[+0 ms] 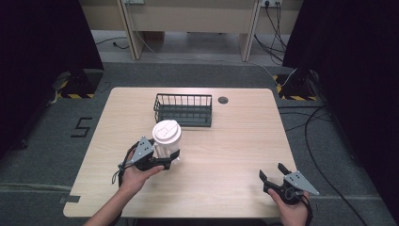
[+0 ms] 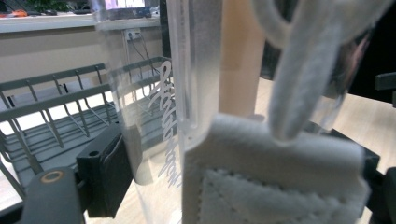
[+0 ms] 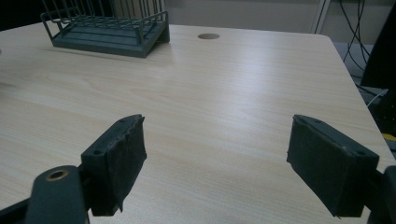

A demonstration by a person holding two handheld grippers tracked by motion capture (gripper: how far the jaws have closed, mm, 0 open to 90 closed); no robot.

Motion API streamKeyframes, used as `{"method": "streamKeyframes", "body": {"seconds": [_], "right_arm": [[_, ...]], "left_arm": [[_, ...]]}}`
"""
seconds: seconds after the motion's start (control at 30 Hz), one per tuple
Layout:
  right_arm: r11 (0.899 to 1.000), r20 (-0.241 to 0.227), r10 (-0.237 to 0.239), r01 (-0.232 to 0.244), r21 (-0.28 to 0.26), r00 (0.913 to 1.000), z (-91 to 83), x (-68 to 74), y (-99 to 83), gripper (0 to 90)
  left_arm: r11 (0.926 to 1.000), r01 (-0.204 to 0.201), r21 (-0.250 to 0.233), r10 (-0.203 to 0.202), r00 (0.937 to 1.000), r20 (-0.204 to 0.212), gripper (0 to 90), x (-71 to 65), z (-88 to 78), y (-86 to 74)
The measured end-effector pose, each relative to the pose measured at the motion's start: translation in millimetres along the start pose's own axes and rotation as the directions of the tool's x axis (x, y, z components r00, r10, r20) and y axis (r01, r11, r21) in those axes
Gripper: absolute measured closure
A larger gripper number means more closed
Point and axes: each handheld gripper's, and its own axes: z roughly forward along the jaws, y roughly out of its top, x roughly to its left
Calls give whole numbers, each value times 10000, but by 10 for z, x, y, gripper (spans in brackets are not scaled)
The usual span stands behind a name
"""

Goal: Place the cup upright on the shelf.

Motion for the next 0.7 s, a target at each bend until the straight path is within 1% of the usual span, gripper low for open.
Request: {"method": "streamKeyframes", "body": {"seconds": [0.27, 0.53, 0.7], "right_arm": [[10000, -22, 18, -18, 19, 10000, 0, -1, 1, 198], [10000, -19, -4, 4, 30, 10000, -3, -4, 2, 195], [10000, -32, -23, 23, 47, 10000, -3, -2, 2, 195]], "left_arm": [[10000, -81, -11, 81, 9999, -149, 175, 86, 78, 83], [10000, -27, -75, 25, 9996, -274, 175, 150, 183, 133], [9999, -53, -125, 48, 9994, -350, 175, 191, 249, 194]]}}
